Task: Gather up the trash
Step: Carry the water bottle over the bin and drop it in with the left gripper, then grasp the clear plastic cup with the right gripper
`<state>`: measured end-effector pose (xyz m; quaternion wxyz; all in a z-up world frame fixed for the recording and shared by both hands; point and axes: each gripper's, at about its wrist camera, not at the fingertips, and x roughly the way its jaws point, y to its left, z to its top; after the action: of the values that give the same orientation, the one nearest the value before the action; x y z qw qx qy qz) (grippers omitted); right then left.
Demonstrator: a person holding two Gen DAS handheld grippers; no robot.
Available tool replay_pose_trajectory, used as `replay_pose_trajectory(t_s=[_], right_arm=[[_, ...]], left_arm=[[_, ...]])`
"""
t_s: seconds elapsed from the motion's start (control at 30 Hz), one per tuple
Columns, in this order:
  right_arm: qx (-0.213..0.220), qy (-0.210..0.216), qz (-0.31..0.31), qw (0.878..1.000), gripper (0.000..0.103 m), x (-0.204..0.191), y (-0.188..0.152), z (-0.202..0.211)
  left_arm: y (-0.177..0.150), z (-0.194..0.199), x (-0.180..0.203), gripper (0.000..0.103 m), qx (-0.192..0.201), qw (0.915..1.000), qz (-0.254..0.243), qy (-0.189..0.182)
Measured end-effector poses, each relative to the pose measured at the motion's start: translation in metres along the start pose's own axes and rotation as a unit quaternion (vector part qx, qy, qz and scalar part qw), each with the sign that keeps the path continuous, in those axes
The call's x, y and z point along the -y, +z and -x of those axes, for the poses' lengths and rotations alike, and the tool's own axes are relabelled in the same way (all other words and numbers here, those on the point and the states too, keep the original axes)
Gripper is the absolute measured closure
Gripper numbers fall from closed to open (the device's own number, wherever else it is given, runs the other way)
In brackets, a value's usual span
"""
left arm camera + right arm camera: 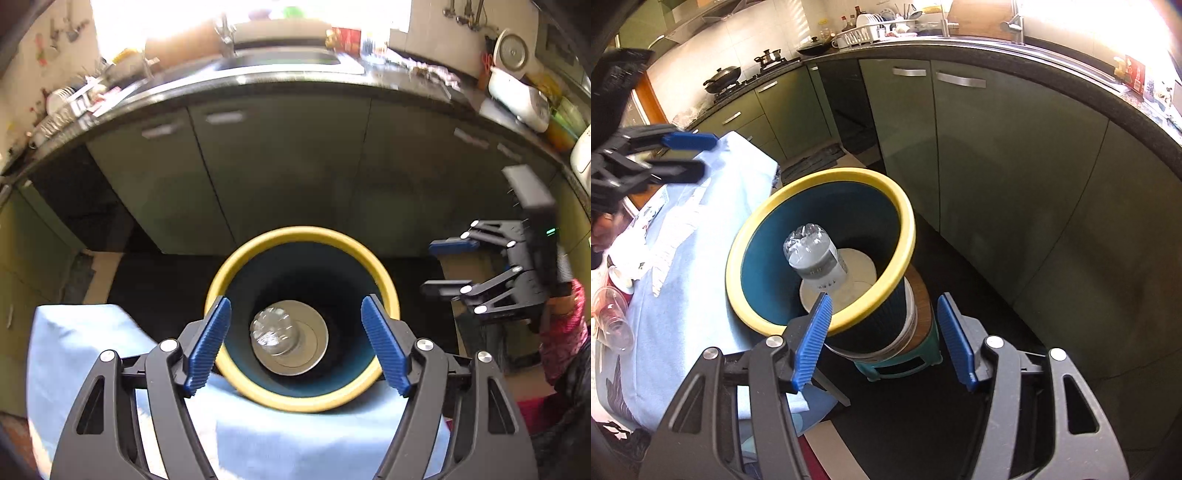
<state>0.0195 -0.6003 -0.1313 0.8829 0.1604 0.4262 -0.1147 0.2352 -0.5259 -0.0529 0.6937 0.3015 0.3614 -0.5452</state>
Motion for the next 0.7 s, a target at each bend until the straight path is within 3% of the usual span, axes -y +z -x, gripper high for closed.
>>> replay_pose_trajectory(t_s=[0.23,0.4,0.63,0.7], right_arm=[[0.000,0.028,0.025,0.999,0.046,-0.024,-0.001,0.002],[0.002,0.074,0.075,0.994,0.046,-0.062,0.002,0.008],[-0.023,0.154,0.176,0.972,0.044,-0.136,0.005,0.007],[-0.036,0.185,0.198,0.962,0.044,-0.158,0.001,0.007]], left_arm=[[-0.038,0.099,0.005,0.020,0.062,0.9949,0.057,0.056],[-0.102,0.164,-0.001,0.014,0.124,0.9803,0.129,0.083],[-0.214,0.228,-0.019,0.011,0.176,0.9366,0.260,0.156],[-0.246,0.241,-0.020,0.011,0.178,0.9218,0.284,0.196]])
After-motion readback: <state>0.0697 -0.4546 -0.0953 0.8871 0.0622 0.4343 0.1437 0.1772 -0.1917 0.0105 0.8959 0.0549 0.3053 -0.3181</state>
